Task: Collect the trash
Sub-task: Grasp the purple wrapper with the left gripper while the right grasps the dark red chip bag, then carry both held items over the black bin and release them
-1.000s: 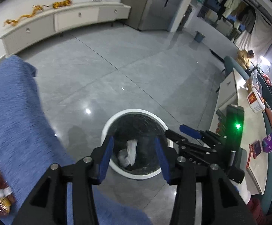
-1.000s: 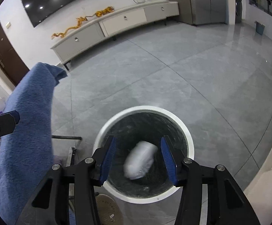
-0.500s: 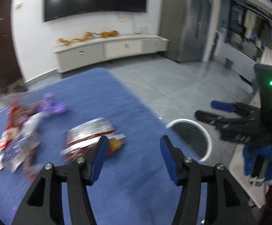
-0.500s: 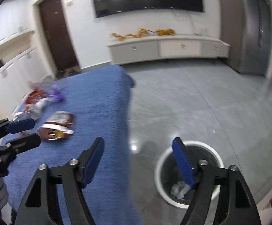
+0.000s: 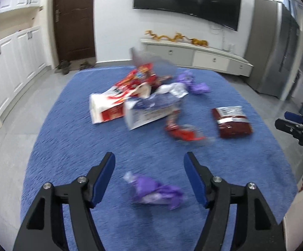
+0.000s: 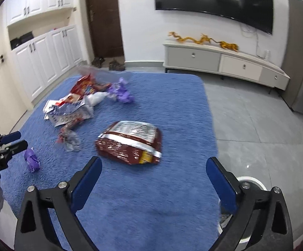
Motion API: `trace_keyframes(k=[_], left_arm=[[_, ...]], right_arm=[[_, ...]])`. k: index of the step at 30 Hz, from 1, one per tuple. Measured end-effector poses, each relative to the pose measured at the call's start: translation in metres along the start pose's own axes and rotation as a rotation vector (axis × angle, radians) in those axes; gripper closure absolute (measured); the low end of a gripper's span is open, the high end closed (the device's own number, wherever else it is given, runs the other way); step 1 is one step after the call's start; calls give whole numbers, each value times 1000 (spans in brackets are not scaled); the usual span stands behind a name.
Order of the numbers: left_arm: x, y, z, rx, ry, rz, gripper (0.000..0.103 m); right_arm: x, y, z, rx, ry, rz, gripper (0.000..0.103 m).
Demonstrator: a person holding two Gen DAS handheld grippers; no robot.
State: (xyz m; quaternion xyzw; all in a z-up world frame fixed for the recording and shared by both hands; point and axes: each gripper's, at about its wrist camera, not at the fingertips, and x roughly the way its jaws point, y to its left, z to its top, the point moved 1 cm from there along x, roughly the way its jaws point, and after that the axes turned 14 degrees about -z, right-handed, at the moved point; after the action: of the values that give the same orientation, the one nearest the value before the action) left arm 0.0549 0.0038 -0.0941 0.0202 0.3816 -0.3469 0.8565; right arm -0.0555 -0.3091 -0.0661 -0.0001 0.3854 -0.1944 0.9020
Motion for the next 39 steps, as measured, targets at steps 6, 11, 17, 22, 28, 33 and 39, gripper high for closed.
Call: trace_keyframes(k=[6, 11, 17, 22, 28, 33, 39], left_arm=[[5, 19, -14, -68, 21, 1, 34], [19, 17, -15, -93, 60, 21, 34], [36, 19, -18, -125, 112, 20, 35], [43, 13, -22, -112, 129, 37, 39], [42, 10, -20, -114, 121, 12, 63], [33, 7, -21, -129, 100, 2, 75], [21, -6, -17, -100, 79, 0, 79]], right_arm=[[21, 41, 8, -150, -26, 24, 0], [46, 71, 10, -341, -54, 18, 0], [72, 88, 17, -424, -60, 12, 0], [90, 92, 16, -422, -15, 28, 11], [90, 91, 13, -387, -5, 54, 40], [90, 86, 10, -341, 17, 74, 92], [69, 69, 5, -258, -9, 101, 101]])
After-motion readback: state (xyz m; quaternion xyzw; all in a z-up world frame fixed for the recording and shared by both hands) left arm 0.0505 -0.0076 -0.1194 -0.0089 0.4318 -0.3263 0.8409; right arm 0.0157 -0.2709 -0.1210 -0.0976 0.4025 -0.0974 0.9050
